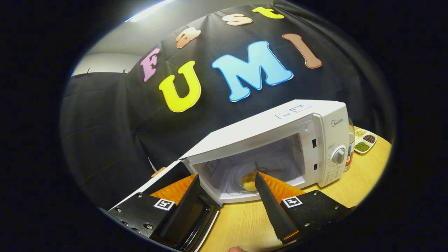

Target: Open the microwave, put the food inside, and close the microwave door.

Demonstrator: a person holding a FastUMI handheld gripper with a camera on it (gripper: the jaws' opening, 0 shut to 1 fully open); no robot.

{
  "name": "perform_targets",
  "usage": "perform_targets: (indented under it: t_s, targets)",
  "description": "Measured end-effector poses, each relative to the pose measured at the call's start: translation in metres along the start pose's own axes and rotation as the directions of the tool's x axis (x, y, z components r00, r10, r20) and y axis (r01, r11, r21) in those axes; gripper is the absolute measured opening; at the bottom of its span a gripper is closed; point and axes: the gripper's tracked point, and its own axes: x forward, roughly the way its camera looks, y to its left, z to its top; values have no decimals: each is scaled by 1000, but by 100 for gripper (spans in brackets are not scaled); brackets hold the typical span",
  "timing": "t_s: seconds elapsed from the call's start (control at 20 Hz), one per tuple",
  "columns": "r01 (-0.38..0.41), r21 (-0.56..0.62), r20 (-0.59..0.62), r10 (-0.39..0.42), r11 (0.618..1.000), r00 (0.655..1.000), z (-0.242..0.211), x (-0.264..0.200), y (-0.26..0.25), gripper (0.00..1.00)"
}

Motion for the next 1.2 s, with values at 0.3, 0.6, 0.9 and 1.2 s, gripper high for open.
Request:
perform_targets:
  t_s: [0.3,0.6,0.9,1.2]
  targets:
    - [-56,-81,34,59,995,998,14,-69,46,96]
    - [-147,-182,13,152,972,988,0,-120,109,96]
    - [-262,-235,-1,270,936,963,-17,-152,185,96]
    - [-379,-277,-83,371,883,925,-54,-164,246,96]
